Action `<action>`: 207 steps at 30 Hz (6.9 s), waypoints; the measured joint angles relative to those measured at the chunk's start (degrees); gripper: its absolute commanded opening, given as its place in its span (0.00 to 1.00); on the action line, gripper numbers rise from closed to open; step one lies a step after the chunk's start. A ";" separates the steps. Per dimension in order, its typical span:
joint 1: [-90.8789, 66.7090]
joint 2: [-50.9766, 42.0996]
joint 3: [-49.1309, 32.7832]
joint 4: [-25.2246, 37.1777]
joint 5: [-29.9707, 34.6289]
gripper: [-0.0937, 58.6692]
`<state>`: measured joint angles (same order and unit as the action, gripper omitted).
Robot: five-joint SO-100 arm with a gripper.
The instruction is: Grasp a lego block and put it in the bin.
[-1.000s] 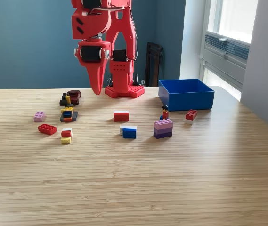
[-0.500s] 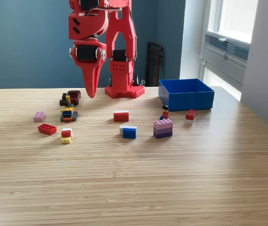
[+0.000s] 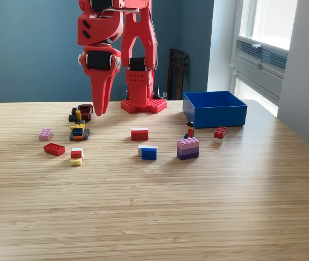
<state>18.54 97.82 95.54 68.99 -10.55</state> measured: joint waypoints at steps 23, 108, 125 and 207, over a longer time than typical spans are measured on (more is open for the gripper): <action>9.67 -17.40 -8.00 -3.16 -14.68 0.45; 14.33 -31.90 -21.62 -2.46 -21.18 0.41; 16.44 -31.90 -21.62 -2.46 -19.78 0.27; 10.90 -39.20 -27.77 1.41 -23.99 0.32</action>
<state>29.44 58.62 67.76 70.40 -34.54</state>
